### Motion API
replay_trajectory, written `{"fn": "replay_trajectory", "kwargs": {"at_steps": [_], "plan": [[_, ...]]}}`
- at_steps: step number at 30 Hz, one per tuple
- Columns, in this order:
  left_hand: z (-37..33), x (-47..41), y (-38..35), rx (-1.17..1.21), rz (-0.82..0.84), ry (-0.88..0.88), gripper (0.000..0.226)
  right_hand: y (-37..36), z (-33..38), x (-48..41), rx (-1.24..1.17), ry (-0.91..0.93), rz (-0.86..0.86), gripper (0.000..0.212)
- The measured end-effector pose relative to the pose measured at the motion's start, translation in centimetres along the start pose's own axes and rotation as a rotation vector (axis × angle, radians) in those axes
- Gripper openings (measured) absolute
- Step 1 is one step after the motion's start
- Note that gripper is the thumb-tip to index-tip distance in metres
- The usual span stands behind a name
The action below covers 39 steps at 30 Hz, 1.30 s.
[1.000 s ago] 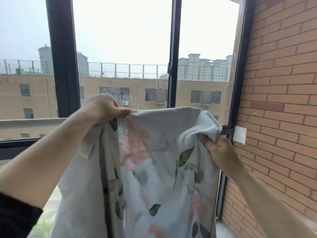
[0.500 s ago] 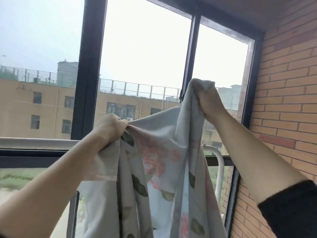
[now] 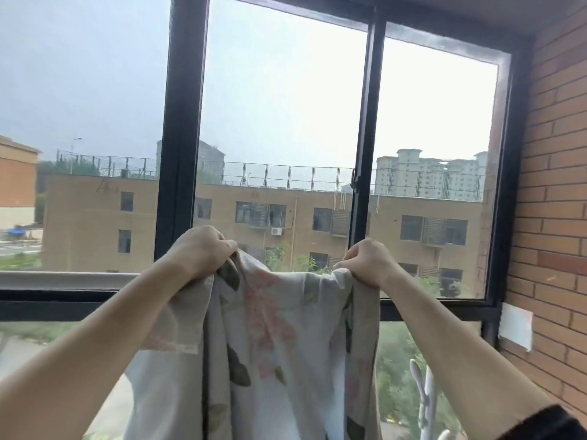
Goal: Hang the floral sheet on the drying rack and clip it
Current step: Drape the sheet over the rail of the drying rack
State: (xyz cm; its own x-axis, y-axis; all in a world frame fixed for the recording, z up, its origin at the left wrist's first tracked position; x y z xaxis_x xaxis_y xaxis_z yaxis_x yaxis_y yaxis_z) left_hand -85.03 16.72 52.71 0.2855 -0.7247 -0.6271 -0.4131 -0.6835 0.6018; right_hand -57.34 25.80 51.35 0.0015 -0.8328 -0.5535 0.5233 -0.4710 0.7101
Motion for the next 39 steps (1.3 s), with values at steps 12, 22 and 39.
{"fn": "replay_trajectory", "kwargs": {"at_steps": [12, 22, 39], "plan": [[-8.8, 5.7, -0.7, -0.126, -0.095, -0.540, 0.074, -0.8, 2.8, 2.2, -0.111, 0.098, 0.075, 0.033], [-10.1, 5.7, -2.7, -0.352, -0.076, -0.455, 0.072, 3.3, 3.3, 6.6, -0.108, 0.350, -0.298, 0.036], [-10.1, 5.6, -3.4, -0.313, -0.045, -0.499, 0.078, -6.5, -9.4, 20.4, -0.354, -0.071, -0.024, 0.090]]}}
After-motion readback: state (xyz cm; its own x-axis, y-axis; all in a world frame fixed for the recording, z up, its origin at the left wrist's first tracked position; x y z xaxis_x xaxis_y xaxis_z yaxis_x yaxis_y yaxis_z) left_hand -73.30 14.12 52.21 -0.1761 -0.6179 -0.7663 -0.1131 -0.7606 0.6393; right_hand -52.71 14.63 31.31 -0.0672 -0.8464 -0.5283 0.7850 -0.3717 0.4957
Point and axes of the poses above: each hand's wrist, its own x-axis away from the middle knuckle, its own y-axis out of the back of the hand, z = x × y, the point moved 8 cm from there along -x, towards the middle knuckle, and after that the axes turned 9 degrees about -z, right-handed, at the moved point
